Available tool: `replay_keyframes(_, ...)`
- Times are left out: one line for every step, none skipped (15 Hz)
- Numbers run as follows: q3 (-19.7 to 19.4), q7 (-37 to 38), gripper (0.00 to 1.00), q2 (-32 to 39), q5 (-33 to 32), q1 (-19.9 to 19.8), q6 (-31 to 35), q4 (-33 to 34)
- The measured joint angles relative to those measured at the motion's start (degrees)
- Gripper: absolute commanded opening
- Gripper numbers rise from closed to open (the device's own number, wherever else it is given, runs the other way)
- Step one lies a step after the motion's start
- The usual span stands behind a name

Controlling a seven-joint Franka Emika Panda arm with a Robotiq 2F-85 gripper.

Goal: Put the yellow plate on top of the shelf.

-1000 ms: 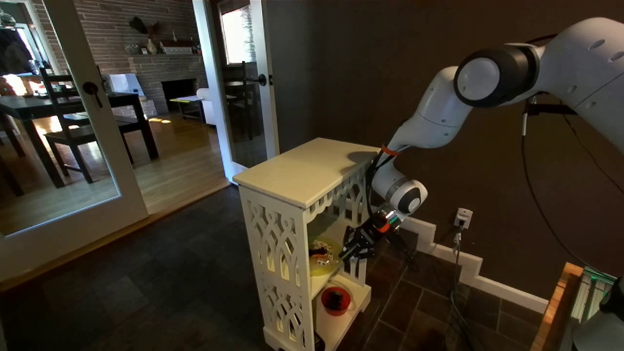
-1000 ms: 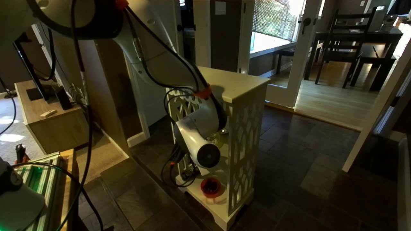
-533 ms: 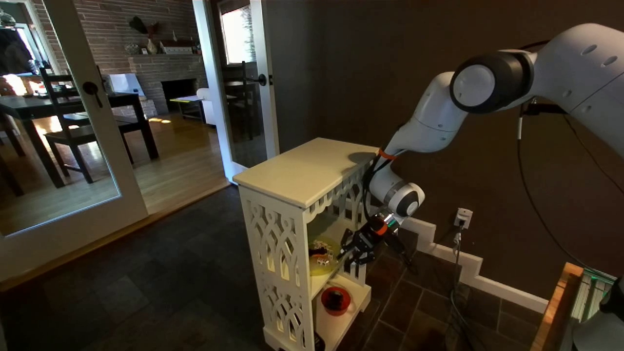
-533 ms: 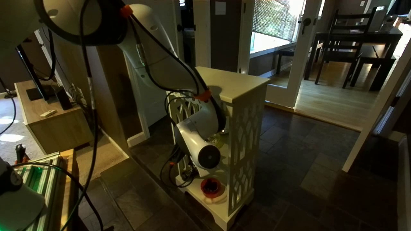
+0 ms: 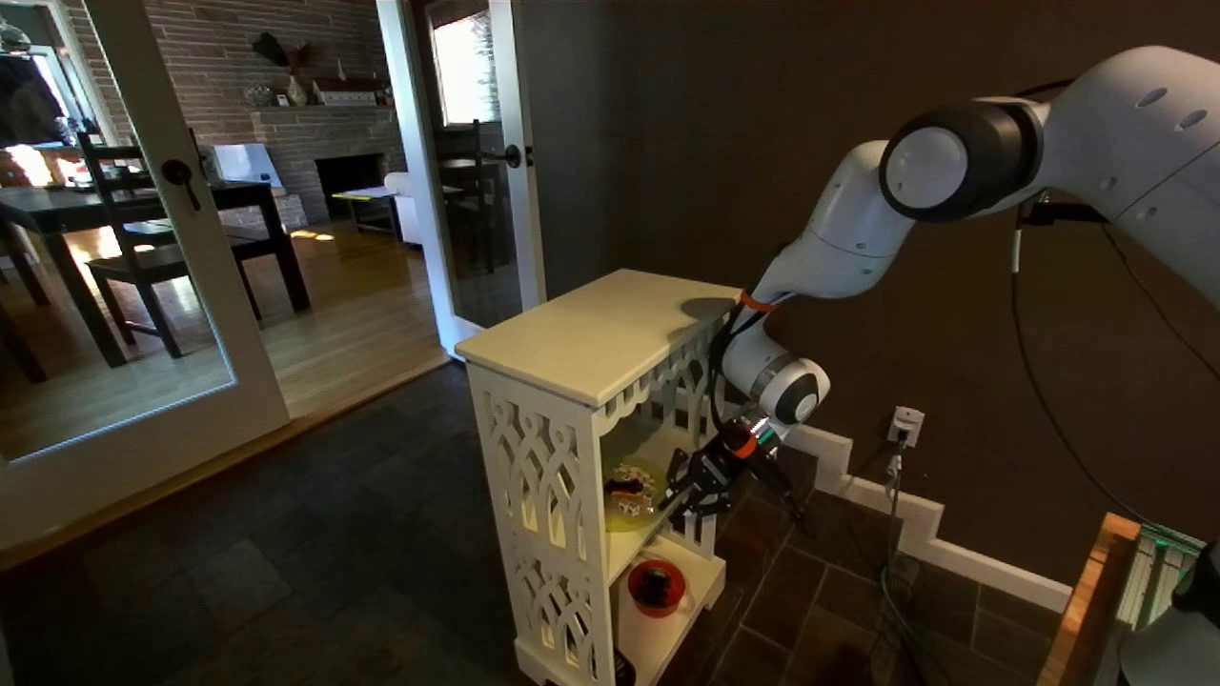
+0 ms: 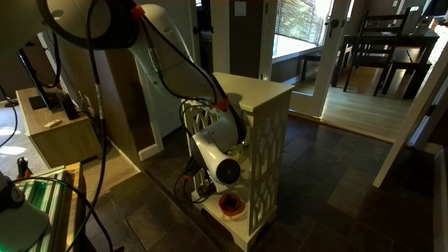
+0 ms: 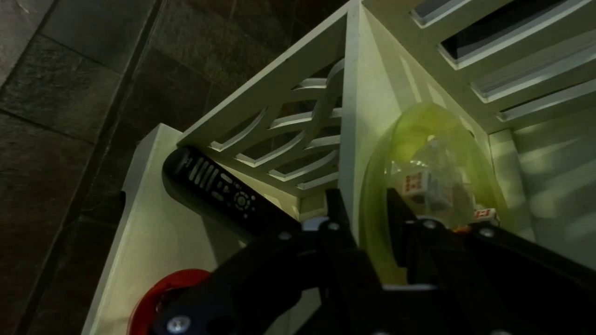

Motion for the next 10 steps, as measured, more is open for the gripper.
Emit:
replay_keyframes(-0.02, 0.04, 0.22, 0.02, 0.00, 0.02, -0.02, 0.00)
replay_keyframes(-0.03, 0.09, 0.19, 0.02, 0.00, 0.03, -0.09, -0.01)
replay_keyframes(-0.03, 0.12, 0.18, 0.03, 0.00, 0.04, -0.19, -0.01)
replay_keyframes(-0.04, 0.14, 0.12, 0.05, 0.00, 0.05, -0.21, -0.02)
replay_keyframes(-0.05, 0.16, 0.13, 0.06, 0.00, 0.06, -0.27, -0.03)
replay_keyframes(-0.07, 0.16, 0.11, 0.12, 0.00, 0.10, -0.27, -0.05)
replay_keyframes(-0.07, 0.17, 0.09, 0.14, 0.00, 0.15, -0.31, -0.05)
replay_keyframes(-0.07, 0.17, 0.09, 0.14, 0.00, 0.17, -0.37, -0.05)
replay_keyframes(-0.08, 0.17, 0.06, 0.14, 0.00, 0.18, -0.50, -0.06)
replay_keyframes(-0.15, 0.17, 0.08, 0.11, 0.00, 0.18, -0.78, -0.11)
